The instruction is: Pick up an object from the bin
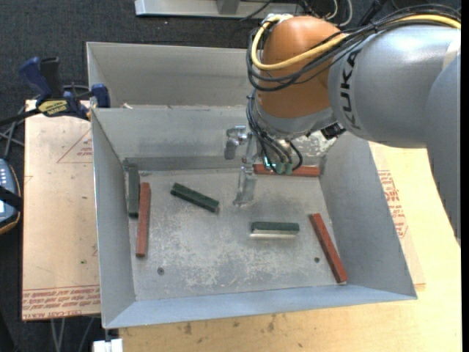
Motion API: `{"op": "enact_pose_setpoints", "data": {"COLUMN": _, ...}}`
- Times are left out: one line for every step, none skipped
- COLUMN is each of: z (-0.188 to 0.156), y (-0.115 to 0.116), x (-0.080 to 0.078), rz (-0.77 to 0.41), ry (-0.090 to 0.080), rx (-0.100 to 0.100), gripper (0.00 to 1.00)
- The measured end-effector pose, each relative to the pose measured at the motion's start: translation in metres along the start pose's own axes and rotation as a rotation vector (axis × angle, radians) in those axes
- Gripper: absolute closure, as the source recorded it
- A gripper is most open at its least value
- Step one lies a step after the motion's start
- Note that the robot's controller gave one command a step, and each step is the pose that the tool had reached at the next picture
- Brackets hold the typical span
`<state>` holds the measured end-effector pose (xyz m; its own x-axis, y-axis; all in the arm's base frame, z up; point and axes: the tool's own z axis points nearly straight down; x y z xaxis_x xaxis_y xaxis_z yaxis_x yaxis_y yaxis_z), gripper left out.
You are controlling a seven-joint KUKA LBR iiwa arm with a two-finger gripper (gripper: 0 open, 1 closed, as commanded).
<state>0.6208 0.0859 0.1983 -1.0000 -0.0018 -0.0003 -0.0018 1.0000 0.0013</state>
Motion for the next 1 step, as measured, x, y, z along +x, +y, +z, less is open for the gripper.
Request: {"op": "enact_pose_setpoints", "data": {"z": -0.0005, "y": -0.0003, "x": -0.0004, "rz": 0.002, "ry": -0.001, "rx": 0.0, "gripper": 0.0}}
